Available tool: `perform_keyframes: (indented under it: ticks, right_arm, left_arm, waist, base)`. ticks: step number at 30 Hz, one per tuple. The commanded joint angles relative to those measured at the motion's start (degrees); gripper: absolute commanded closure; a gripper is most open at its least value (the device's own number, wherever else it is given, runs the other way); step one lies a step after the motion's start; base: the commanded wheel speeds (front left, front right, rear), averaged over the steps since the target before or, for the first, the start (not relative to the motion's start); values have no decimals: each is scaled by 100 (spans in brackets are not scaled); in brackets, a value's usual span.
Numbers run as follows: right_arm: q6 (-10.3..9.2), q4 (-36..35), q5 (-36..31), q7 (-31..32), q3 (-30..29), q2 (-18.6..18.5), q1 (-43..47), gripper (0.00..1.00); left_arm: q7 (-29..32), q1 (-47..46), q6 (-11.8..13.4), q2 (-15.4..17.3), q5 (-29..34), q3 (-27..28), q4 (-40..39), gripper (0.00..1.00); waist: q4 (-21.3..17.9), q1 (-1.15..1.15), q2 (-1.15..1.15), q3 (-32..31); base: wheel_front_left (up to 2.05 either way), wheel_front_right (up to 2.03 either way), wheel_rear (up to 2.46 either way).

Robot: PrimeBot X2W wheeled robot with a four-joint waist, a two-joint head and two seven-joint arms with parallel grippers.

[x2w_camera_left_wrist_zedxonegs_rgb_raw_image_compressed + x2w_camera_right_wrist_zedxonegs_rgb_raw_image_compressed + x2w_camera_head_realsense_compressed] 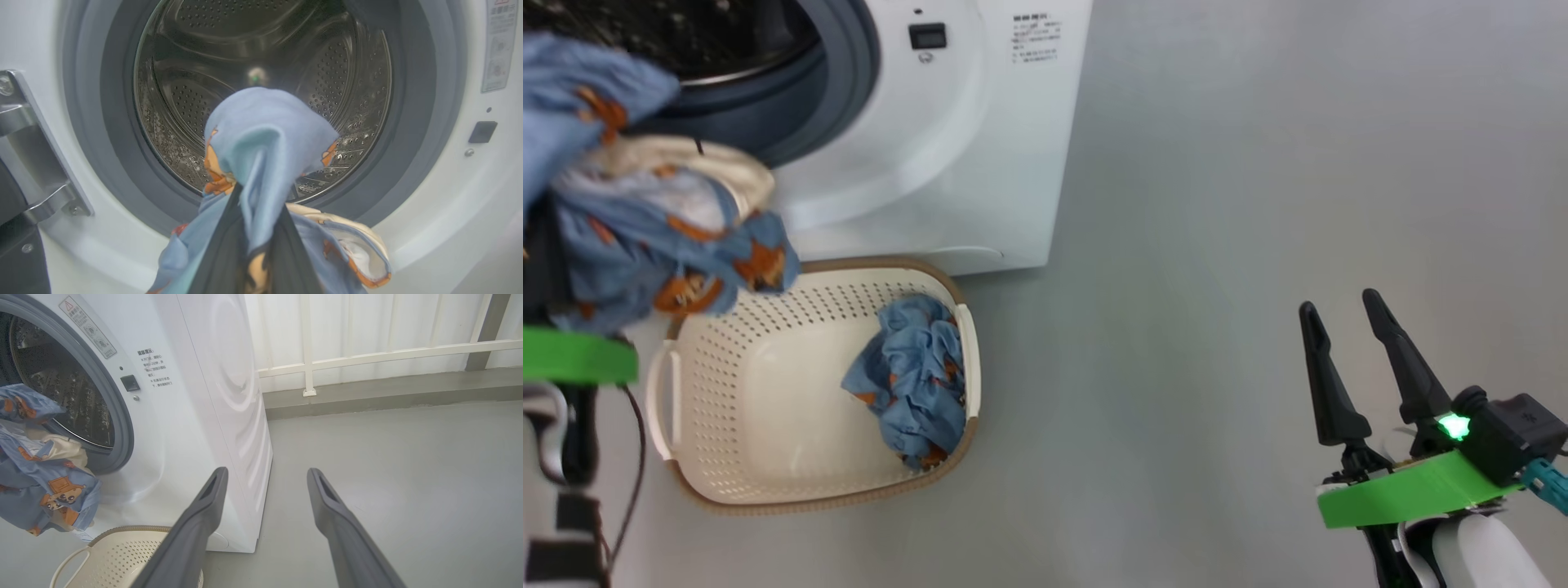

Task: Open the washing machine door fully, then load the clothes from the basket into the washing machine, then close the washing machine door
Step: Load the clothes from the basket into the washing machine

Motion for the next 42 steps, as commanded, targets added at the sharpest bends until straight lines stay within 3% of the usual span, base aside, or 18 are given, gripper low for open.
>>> perform_keyframes:
  ticks: [1,17,28,36,42]
  right_arm:
    - [41,-153,-68,-46,129,-46,-91,0]
    - [41,-215,-126,-46,294,112,-523,0]
    - [41,-192,-119,-46,518,208,-694,0]
    - [41,-220,-115,-46,604,271,-718,0]
    - [41,-239,-111,-46,666,305,-751,0]
  left_arm:
    - [-37,-175,3,286,15,142,-66,100]
    - [-31,-2858,3,705,57,-357,2312,100]
    - [0,-4017,5,935,251,-714,3582,100]
    - [-25,-4579,81,1185,423,-935,3931,100]
    - [-34,-4762,165,1301,388,-862,3586,100]
  waist:
    - [-103,-1,0,163]
    - [-354,-1,0,921]
    - [-670,-1,0,1286]
    - [-886,-1,0,1509]
    - [-984,-1,0,1636]
  base:
    - [0,0,0]
    - [0,0,0]
    - [0,0,0]
    - [0,0,0]
    - [0,0,0]
